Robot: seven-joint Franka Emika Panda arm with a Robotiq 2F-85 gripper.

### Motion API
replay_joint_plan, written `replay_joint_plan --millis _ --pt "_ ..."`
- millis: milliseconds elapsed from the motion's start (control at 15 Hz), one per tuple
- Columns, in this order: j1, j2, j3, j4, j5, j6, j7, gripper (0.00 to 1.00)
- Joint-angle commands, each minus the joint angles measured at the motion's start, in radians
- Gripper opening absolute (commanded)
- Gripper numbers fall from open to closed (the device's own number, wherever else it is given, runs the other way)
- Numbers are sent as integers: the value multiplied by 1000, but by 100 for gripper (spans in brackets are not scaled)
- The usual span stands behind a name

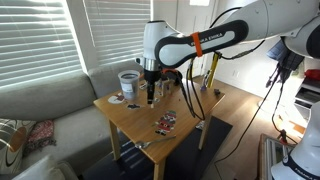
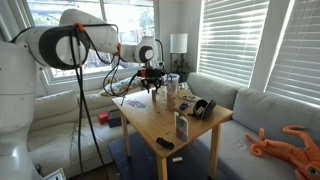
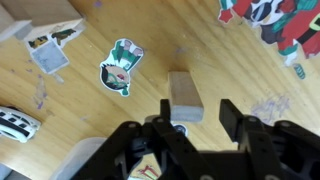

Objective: Lift the wooden building plank from the table and put it on top of the horizontal wooden building plank

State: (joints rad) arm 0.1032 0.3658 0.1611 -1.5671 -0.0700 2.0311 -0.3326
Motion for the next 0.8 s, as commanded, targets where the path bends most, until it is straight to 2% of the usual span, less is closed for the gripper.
replay_joint_plan --millis 0,200,467,733 --pt "23 -9 -9 8 -6 -27 62 25" --pt "43 -23 -18 12 -40 -58 125 5" --pt "63 -67 -26 16 -101 -119 185 7" --pt "43 -201 -32 -79 -102 -129 236 7"
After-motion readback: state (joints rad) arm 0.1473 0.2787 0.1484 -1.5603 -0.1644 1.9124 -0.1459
